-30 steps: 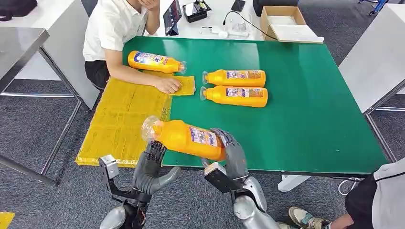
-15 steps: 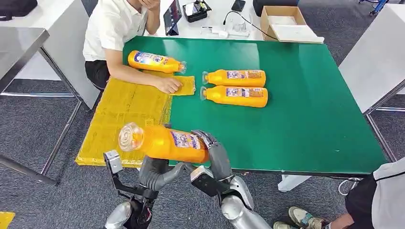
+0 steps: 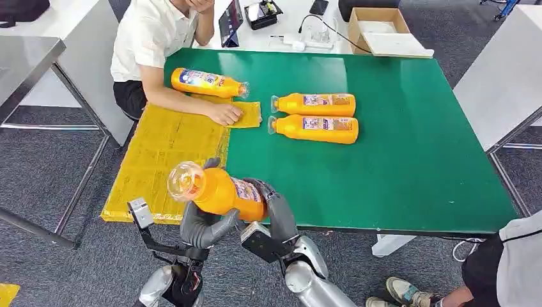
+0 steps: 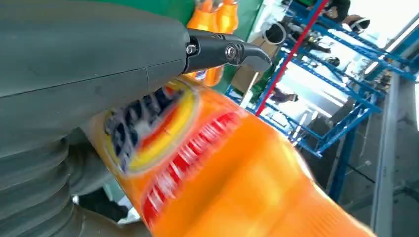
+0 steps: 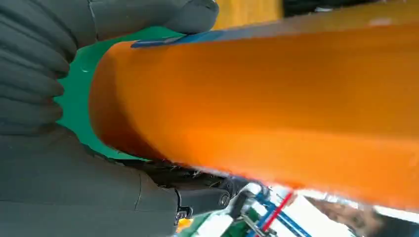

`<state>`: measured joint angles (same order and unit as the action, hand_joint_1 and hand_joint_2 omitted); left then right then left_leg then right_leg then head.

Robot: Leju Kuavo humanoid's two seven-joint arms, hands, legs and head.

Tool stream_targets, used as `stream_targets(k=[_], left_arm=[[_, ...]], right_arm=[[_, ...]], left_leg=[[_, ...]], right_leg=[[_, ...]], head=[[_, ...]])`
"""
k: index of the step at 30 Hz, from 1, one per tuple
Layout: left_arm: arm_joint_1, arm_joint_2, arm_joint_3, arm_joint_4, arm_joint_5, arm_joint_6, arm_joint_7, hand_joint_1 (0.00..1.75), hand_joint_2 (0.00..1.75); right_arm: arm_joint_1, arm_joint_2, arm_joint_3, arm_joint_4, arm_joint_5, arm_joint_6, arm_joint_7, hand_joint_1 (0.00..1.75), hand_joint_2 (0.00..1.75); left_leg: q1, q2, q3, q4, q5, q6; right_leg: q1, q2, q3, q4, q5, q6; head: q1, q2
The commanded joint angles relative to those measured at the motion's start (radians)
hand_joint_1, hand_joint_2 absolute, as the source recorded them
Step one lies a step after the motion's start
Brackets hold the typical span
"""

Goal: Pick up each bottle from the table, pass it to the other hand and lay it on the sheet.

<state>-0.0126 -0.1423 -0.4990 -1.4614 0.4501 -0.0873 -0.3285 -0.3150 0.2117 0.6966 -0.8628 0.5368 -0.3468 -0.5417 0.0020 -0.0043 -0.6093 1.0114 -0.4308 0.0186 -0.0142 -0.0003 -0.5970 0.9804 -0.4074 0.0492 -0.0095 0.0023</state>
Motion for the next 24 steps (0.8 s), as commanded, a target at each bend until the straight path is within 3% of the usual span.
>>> stream_targets(k=[1, 5, 6, 7, 13, 24], left_arm=[[-0.057, 0.009, -0.036, 0.048, -0.019, 0.023, 0.026, 0.0, 1.75], [-0.067, 0.0, -0.036, 0.068, -0.013, 0.024, 0.03, 0.03, 1.75], [-0.071, 0.0, -0.037, 0.072, -0.013, 0.024, 0.03, 1.13, 1.75], [-0.074, -0.001, -0.038, 0.074, -0.013, 0.025, 0.031, 1.75, 1.75], [-0.078, 0.004, -0.057, 0.085, -0.051, 0.039, 0.013, 1.75, 1.75], [-0.071, 0.007, -0.062, 0.077, -0.122, 0.09, 0.004, 1.75, 1.75]], right_arm=[[-0.067, 0.016, 0.091, 0.167, 0.054, -0.033, 0.031, 1.75, 1.75], [-0.068, 0.018, 0.108, 0.165, 0.064, -0.019, 0.034, 1.75, 1.75], [-0.066, 0.023, 0.106, 0.166, 0.048, 0.0, 0.03, 1.75, 1.75], [-0.062, 0.028, 0.108, 0.167, 0.042, 0.006, 0.029, 1.75, 1.75], [-0.049, 0.026, 0.132, 0.153, 0.005, 0.05, 0.019, 1.75, 1.75], [-0.058, 0.012, 0.145, 0.106, 0.036, 0.025, 0.082, 1.75, 1.75]], left_leg=[[0.001, -0.001, 0.004, -0.001, -0.001, -0.001], [0.001, -0.001, 0.005, -0.001, -0.002, -0.001], [0.001, -0.001, 0.004, -0.001, -0.001, -0.001], [0.001, -0.001, 0.004, -0.001, -0.001, -0.001], [0.0, -0.001, 0.002, -0.001, 0.0, -0.001], [0.001, -0.001, 0.002, 0.0, -0.001, -0.001]], right_leg=[[0.001, -0.001, 0.004, -0.001, -0.001, -0.002], [0.001, -0.001, 0.005, -0.001, -0.002, -0.002], [0.001, -0.001, 0.005, -0.001, -0.002, -0.002], [0.001, -0.002, 0.005, -0.001, -0.002, -0.002], [0.001, -0.001, 0.002, -0.001, -0.001, -0.001], [0.001, -0.001, 0.002, 0.0, -0.001, -0.002]], head=[[0.001, 0.0], [0.0, 0.0], [0.001, 0.0], [0.0, 0.0], [0.0, 0.0], [0.001, 0.0]])
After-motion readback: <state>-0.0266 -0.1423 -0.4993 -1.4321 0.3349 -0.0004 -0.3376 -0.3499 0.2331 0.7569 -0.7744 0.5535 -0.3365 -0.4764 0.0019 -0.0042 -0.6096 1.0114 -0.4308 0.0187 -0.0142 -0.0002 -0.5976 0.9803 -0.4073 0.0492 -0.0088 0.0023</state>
